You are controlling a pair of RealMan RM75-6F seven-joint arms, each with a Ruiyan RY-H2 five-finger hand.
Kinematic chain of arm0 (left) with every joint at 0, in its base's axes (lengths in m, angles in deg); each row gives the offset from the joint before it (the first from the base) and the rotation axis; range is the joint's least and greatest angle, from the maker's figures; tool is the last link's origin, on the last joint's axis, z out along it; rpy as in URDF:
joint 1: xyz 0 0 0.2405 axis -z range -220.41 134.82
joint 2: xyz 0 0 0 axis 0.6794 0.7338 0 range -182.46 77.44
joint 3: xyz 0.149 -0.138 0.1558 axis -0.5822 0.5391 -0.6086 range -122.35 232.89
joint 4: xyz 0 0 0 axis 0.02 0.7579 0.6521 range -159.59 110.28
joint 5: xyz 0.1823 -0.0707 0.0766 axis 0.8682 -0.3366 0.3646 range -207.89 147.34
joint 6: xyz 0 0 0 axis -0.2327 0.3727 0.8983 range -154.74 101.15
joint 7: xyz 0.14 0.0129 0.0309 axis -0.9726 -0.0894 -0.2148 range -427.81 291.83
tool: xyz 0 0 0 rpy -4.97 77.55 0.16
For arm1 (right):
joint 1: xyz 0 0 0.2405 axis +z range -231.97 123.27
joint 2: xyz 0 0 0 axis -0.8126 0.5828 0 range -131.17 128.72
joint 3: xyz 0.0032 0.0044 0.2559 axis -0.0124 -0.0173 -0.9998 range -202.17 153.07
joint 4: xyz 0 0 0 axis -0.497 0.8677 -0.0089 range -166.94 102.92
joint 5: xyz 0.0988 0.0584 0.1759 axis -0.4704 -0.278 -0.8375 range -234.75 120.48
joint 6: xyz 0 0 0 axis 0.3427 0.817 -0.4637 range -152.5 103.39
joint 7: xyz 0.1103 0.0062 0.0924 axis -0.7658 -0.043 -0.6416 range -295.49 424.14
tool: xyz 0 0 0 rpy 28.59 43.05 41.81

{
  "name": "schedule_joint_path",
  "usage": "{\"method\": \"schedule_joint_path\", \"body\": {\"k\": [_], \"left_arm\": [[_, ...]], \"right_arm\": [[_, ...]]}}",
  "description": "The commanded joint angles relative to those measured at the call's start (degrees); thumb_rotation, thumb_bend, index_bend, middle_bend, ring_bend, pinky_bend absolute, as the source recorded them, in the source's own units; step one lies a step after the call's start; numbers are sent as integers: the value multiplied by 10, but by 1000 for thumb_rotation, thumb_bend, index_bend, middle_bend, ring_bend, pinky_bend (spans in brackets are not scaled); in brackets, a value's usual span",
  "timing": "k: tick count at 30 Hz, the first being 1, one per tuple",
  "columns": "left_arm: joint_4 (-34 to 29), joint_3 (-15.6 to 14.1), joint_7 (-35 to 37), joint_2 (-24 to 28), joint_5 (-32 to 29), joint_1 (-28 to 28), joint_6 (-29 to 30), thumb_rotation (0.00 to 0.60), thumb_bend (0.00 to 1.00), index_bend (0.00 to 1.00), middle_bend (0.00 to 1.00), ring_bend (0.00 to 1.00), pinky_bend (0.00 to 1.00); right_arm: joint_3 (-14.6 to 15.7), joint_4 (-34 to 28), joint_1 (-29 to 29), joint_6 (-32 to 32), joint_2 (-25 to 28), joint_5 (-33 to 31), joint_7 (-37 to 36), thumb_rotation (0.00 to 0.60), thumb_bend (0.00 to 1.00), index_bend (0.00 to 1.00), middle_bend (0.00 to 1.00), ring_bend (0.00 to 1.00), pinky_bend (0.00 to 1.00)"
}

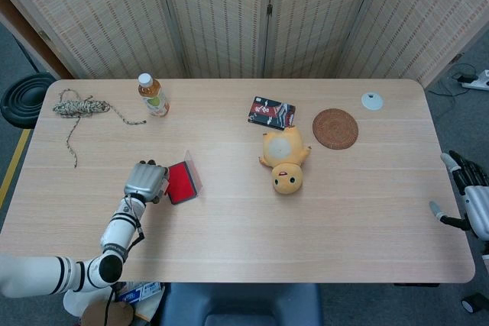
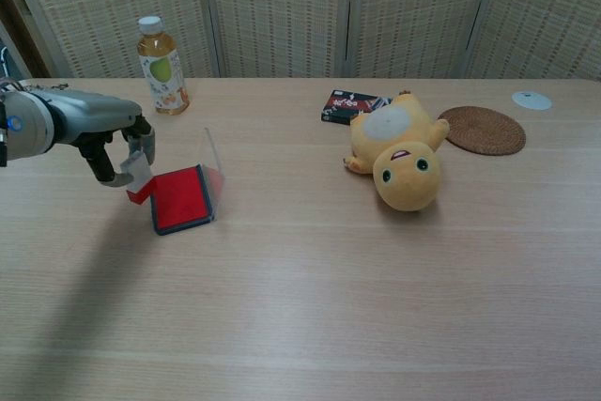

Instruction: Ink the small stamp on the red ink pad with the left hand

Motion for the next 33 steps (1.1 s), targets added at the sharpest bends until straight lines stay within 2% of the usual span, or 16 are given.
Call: {"method": "schedule_joint_path", "body": {"k": [1, 7, 14, 33], "left_arm": [[-17, -9, 15, 17, 19, -20, 17, 600, 380, 516, 384, 195, 234], [-22, -20, 40, 30, 50, -51, 28, 600, 380, 513, 384, 195, 234], [11, -25, 66, 15, 82, -79, 23, 600, 380, 512, 384, 195, 234], [87, -16, 69, -34, 95, -106, -10, 600, 380, 512, 384, 195, 234]], "right_arm": [[1, -3, 1, 0, -2, 1, 7, 600, 299, 0, 0, 0, 0], [3, -6, 3, -3, -7, 2, 23, 600, 299, 0, 0, 0, 0], [6, -12, 4, -5, -10, 6, 39, 600, 299, 0, 0, 0, 0], [10, -15, 4, -2, -9, 13, 39, 600, 299, 0, 0, 0, 0]]}}
